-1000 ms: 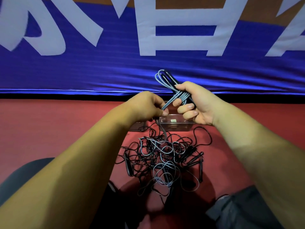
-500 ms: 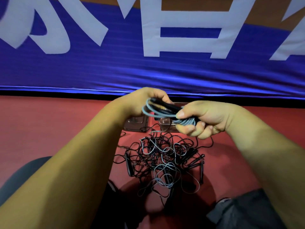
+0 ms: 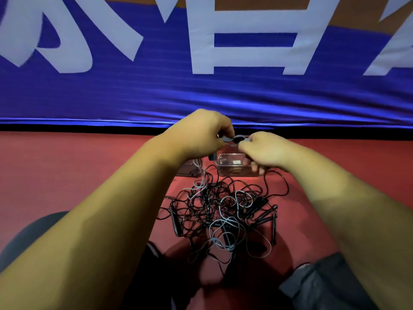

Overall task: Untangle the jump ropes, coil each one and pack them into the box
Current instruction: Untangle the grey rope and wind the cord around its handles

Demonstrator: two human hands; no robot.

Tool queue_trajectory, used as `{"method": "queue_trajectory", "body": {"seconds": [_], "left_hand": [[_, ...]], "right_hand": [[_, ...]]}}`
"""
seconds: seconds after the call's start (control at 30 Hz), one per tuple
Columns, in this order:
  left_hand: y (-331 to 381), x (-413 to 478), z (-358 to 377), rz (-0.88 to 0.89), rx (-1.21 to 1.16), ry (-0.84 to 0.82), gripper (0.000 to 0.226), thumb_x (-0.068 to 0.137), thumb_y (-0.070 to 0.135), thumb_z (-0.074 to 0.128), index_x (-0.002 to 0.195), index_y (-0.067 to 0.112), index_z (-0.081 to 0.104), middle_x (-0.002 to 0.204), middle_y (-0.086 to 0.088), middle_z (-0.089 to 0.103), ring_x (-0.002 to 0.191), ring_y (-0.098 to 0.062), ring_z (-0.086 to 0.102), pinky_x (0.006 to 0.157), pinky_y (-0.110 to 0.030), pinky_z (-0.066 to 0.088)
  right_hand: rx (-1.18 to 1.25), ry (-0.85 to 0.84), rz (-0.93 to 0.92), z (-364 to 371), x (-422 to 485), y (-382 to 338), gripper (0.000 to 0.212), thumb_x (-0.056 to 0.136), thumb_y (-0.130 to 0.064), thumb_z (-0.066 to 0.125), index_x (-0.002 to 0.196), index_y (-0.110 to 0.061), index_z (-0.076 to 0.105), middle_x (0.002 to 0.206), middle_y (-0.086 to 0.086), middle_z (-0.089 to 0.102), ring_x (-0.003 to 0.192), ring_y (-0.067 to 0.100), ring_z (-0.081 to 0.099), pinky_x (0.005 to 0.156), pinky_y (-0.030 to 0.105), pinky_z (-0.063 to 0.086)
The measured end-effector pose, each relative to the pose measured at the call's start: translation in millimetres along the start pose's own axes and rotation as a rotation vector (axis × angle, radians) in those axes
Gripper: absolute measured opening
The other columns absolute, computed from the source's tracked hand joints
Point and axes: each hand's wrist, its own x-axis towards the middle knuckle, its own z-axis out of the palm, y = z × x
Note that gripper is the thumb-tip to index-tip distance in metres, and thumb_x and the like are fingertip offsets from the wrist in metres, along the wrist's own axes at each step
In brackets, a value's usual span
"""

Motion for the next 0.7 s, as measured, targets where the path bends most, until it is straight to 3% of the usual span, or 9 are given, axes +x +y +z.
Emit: {"method": "queue_trajectory", "body": {"seconds": [0.03, 0.1, 0.2, 0.3, 0.37, 0.47, 0.53, 0.63, 0.7], "left_hand": [[1, 0, 2, -0.027, -0.021, 0.007, 0.024, 0.088, 0.016, 0.074, 0.11, 0.028, 0.075, 0.095, 0.01, 0.072, 0.083, -0.008, 0.061, 0.073, -0.023, 0.047], [5, 1, 4, -0.129, -0.14, -0.007, 0.021, 0.086, 0.017, 0.081, 0.104, 0.023, 0.074, 0.085, 0.008, 0.072, 0.072, -0.005, 0.062, 0.066, -0.021, 0.045], [9, 0, 13, -0.261, -0.246, -0.113, 0.028, 0.08, 0.026, 0.091, 0.096, 0.018, 0.069, 0.074, 0.004, 0.071, 0.059, -0.009, 0.065, 0.06, -0.028, 0.054], [11, -2, 25, -0.392, -0.4, -0.202, 0.024, 0.093, 0.029, 0.079, 0.094, 0.012, 0.064, 0.066, -0.008, 0.071, 0.055, -0.021, 0.07, 0.059, -0.037, 0.063], [15, -3, 30, -0.481, -0.578, -0.21, 0.018, 0.103, 0.028, 0.065, 0.098, 0.011, 0.061, 0.068, -0.017, 0.071, 0.055, -0.028, 0.073, 0.057, -0.045, 0.065], [18, 0, 33, -0.471, -0.752, -0.132, 0.015, 0.108, 0.026, 0.058, 0.104, 0.012, 0.064, 0.084, -0.015, 0.074, 0.061, -0.026, 0.072, 0.053, -0.035, 0.062], [16, 3, 30, -0.426, -0.93, -0.099, 0.012, 0.107, 0.019, 0.058, 0.104, 0.013, 0.067, 0.084, -0.001, 0.076, 0.074, -0.022, 0.071, 0.062, -0.031, 0.061], [8, 5, 23, -0.299, -1.074, -0.145, 0.014, 0.104, 0.002, 0.057, 0.115, 0.001, 0.067, 0.095, -0.002, 0.076, 0.088, -0.018, 0.069, 0.091, -0.036, 0.057], [5, 3, 14, -0.211, -1.091, -0.175, 0.022, 0.101, -0.008, 0.057, 0.122, -0.006, 0.064, 0.094, 0.001, 0.077, 0.087, -0.01, 0.07, 0.091, -0.025, 0.057]], "right_hand": [[-0.007, 0.057, -0.006, 0, 4, 2, 0.048, 0.097, -0.046, 0.051, 0.086, -0.005, 0.074, 0.079, 0.012, 0.079, 0.059, 0.033, 0.068, 0.068, 0.055, 0.064], [0.09, 0.111, -0.014, 1, 8, 3, 0.045, 0.106, -0.044, 0.055, 0.089, -0.006, 0.072, 0.076, 0.006, 0.077, 0.059, 0.027, 0.065, 0.059, 0.041, 0.058], [0.478, 0.034, 0.027, 2, 5, 1, 0.023, 0.107, -0.031, 0.061, 0.101, -0.009, 0.067, 0.086, 0.008, 0.068, 0.062, 0.019, 0.058, 0.049, 0.029, 0.046], [0.727, -0.027, 0.039, 0, 0, -5, 0.009, 0.099, -0.024, 0.064, 0.1, -0.015, 0.062, 0.083, 0.006, 0.058, 0.05, 0.008, 0.042, 0.04, 0.019, 0.029], [0.828, -0.053, 0.044, -2, -1, -9, 0.014, 0.094, -0.033, 0.063, 0.095, -0.019, 0.06, 0.078, 0.001, 0.054, 0.05, 0.007, 0.033, 0.038, 0.015, 0.019], [0.882, -0.067, 0.048, -4, -1, -11, 0.038, 0.089, -0.062, 0.063, 0.096, -0.024, 0.061, 0.072, -0.004, 0.051, 0.048, 0.006, 0.028, 0.037, 0.013, 0.015], [0.924, -0.044, 0.049, -6, 1, -11, 0.048, 0.089, -0.071, 0.062, 0.102, -0.025, 0.061, 0.071, -0.004, 0.05, 0.047, 0.005, 0.027, 0.037, 0.013, 0.015], [0.986, -0.054, 0.031, -11, 5, -7, 0.048, 0.094, -0.066, 0.057, 0.089, -0.019, 0.063, 0.074, -0.002, 0.051, 0.046, 0.006, 0.025, 0.037, 0.013, 0.015], [1.006, -0.057, 0.023, -14, 7, -5, 0.046, 0.092, -0.064, 0.058, 0.084, -0.02, 0.063, 0.078, -0.001, 0.051, 0.045, 0.006, 0.023, 0.036, 0.013, 0.016]]}}
